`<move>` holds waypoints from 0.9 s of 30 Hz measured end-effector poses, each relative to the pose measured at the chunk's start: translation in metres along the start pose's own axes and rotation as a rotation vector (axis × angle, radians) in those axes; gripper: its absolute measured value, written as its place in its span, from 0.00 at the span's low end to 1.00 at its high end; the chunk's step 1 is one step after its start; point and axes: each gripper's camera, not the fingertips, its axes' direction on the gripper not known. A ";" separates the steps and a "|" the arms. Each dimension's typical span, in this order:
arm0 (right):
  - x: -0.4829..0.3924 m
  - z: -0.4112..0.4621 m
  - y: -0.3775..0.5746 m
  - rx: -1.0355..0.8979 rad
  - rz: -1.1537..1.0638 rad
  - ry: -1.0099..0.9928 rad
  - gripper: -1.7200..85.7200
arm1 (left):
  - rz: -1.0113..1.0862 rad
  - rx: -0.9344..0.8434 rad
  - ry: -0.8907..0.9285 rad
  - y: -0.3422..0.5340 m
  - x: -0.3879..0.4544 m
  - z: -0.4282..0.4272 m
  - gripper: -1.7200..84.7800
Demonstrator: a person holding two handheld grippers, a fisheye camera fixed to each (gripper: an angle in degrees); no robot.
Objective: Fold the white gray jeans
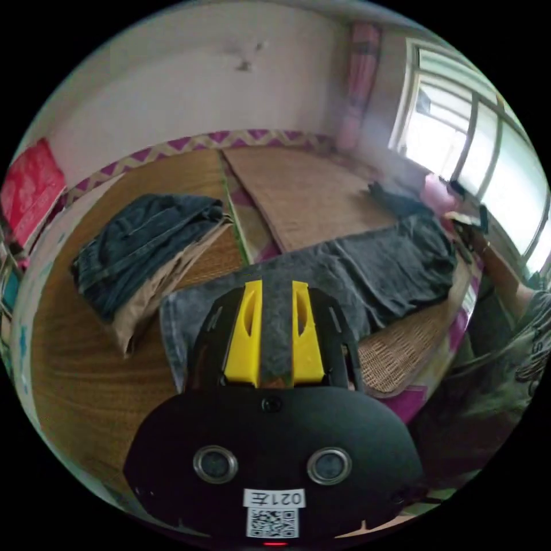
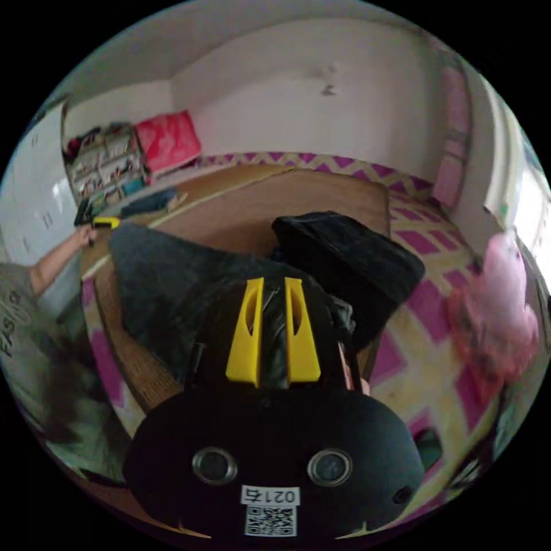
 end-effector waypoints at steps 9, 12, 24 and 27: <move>-0.029 0.131 -0.054 -0.417 -0.314 0.051 0.12 | 0.240 -0.103 0.016 -0.078 0.045 0.088 0.03; -0.036 0.150 -0.048 -0.455 -0.342 0.022 0.13 | 0.248 -0.158 0.113 -0.093 0.036 0.106 0.07; -0.058 0.151 -0.003 -0.353 -0.348 0.010 0.02 | 0.291 -0.162 0.158 -0.102 0.039 0.122 0.02; -0.062 0.119 0.012 -0.258 -0.348 -0.035 0.01 | 0.288 -0.053 0.202 -0.095 0.035 0.092 0.01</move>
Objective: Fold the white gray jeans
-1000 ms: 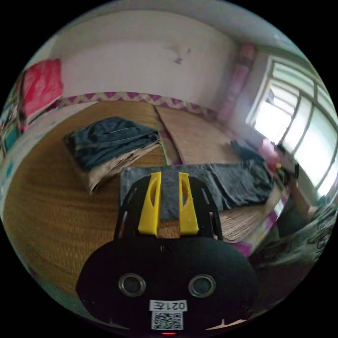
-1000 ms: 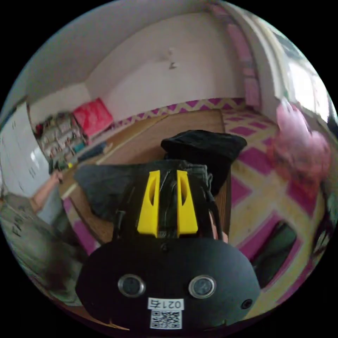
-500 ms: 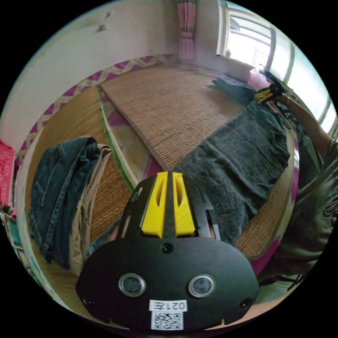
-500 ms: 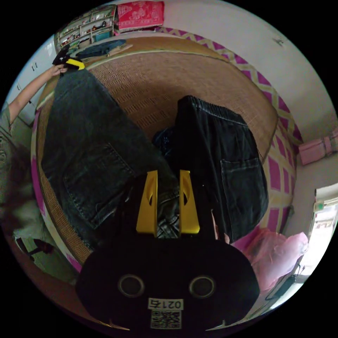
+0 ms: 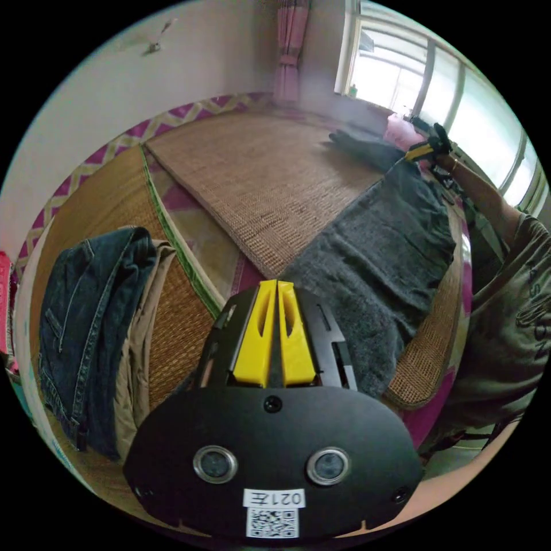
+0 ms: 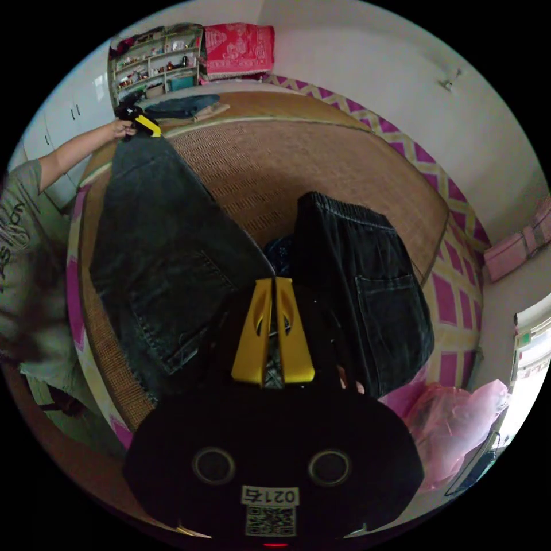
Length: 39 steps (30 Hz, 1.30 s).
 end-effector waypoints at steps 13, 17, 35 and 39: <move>-0.132 -0.133 0.177 0.336 -0.100 -0.092 0.05 | 0.177 0.276 0.088 0.131 0.119 -0.152 0.01; -0.184 -0.116 0.251 0.300 -0.079 -0.198 0.05 | 0.133 0.242 0.166 0.185 0.161 -0.146 0.01; -0.224 -0.002 0.373 0.147 0.128 -0.323 0.01 | -0.310 0.341 0.070 0.281 0.163 -0.171 0.01; -0.219 0.001 0.363 0.040 0.055 -0.331 0.01 | -0.315 0.319 -0.098 0.229 0.170 -0.180 0.06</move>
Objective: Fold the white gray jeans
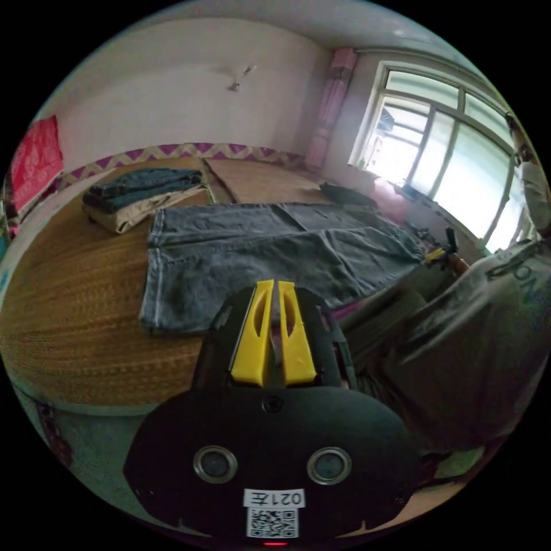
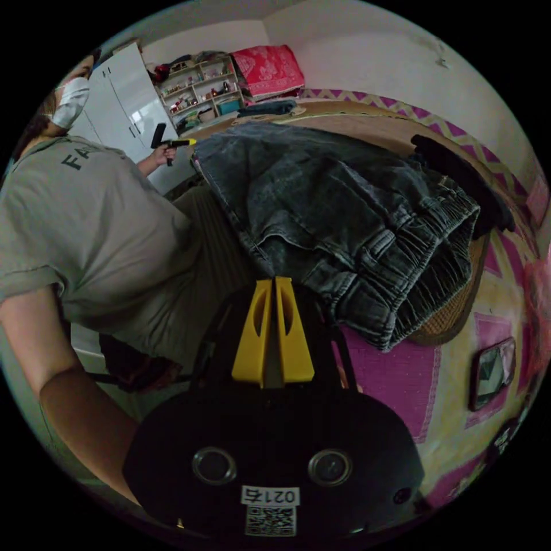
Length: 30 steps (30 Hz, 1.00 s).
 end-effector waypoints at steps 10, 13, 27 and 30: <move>-0.006 -0.017 0.008 0.170 0.052 0.047 0.02 | -0.003 -0.193 0.057 -0.003 0.022 0.052 0.01; -0.015 -0.014 0.011 0.189 0.001 -0.026 0.02 | -0.040 -0.159 0.086 0.008 0.019 0.048 0.01; -0.029 0.129 -0.043 0.157 0.138 0.383 0.01 | -0.088 0.074 0.186 -0.007 0.034 0.014 0.01; -0.047 0.140 -0.038 0.222 0.230 0.518 0.01 | -0.020 0.035 0.185 -0.018 0.054 0.030 0.01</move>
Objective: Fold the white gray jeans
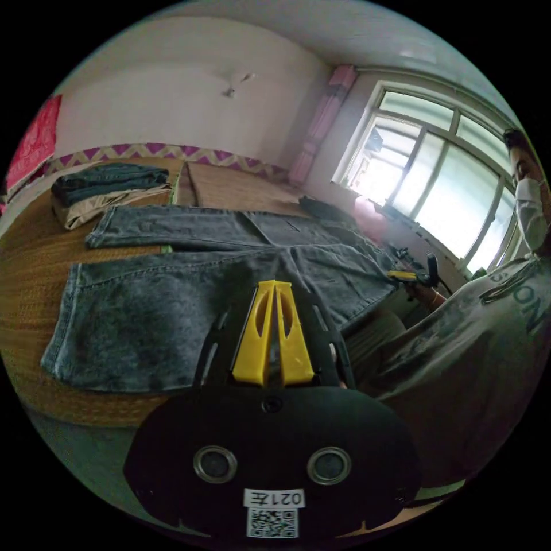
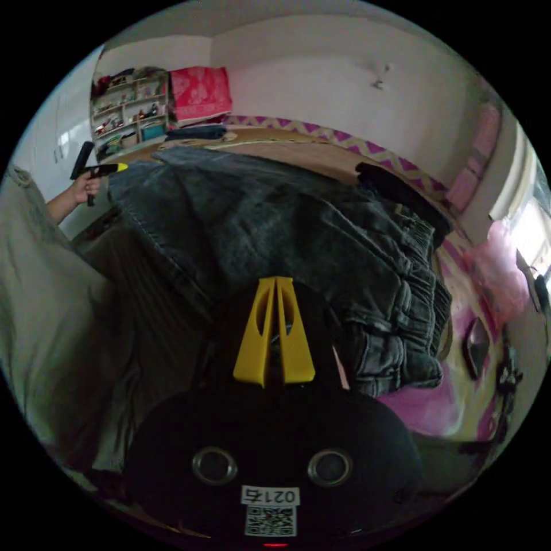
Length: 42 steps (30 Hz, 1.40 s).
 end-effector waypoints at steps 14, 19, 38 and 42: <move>0.006 -0.035 -0.007 0.121 0.347 0.301 0.08 | 0.049 -0.091 -0.270 0.027 0.053 0.055 0.01; 0.072 -0.099 0.032 0.232 0.752 0.278 0.12 | -0.252 0.092 -0.268 0.052 0.040 0.004 0.08; 0.235 -0.126 0.057 0.293 1.208 -0.127 0.14 | -0.748 0.320 -0.231 0.127 -0.058 -0.084 0.15; 0.256 -0.134 0.049 0.290 1.215 -0.144 0.14 | -0.805 0.325 -0.249 0.133 -0.083 -0.096 0.15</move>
